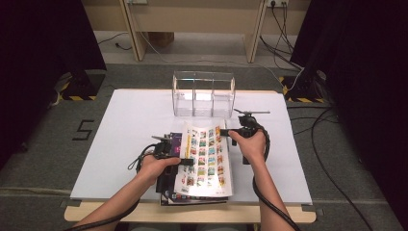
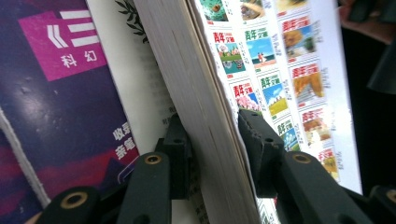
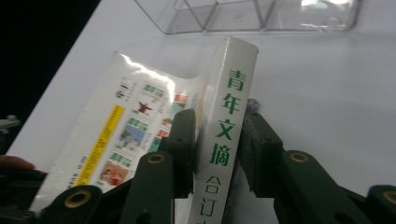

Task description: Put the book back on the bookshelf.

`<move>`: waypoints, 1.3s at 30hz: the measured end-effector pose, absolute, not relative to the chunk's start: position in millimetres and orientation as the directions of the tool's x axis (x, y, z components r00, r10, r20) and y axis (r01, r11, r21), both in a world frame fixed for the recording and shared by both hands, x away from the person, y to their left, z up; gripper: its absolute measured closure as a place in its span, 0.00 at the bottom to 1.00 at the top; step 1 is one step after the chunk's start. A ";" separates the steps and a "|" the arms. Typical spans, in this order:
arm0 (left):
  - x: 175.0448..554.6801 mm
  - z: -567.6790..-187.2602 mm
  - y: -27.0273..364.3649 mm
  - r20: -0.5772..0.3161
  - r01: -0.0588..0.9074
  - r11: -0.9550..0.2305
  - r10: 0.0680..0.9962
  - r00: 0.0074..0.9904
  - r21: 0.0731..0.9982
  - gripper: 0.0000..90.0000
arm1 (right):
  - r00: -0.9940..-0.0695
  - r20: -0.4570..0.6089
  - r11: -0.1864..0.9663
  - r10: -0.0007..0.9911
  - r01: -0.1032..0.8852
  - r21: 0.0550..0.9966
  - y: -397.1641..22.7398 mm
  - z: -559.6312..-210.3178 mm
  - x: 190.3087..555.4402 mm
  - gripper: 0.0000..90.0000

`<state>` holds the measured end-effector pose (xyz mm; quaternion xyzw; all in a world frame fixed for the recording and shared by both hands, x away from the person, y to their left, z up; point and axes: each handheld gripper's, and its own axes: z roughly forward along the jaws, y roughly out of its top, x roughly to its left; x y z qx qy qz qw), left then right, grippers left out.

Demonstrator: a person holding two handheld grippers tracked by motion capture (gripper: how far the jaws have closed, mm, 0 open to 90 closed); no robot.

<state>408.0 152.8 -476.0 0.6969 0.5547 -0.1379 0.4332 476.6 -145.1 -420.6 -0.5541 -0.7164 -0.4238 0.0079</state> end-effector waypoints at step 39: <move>358.6 -463.1 219.4 -0.563 0.758 0.044 0.698 0.443 0.651 0.64 | -0.437 0.378 0.017 0.816 0.672 0.740 -154.3 -345.1 446.0 0.82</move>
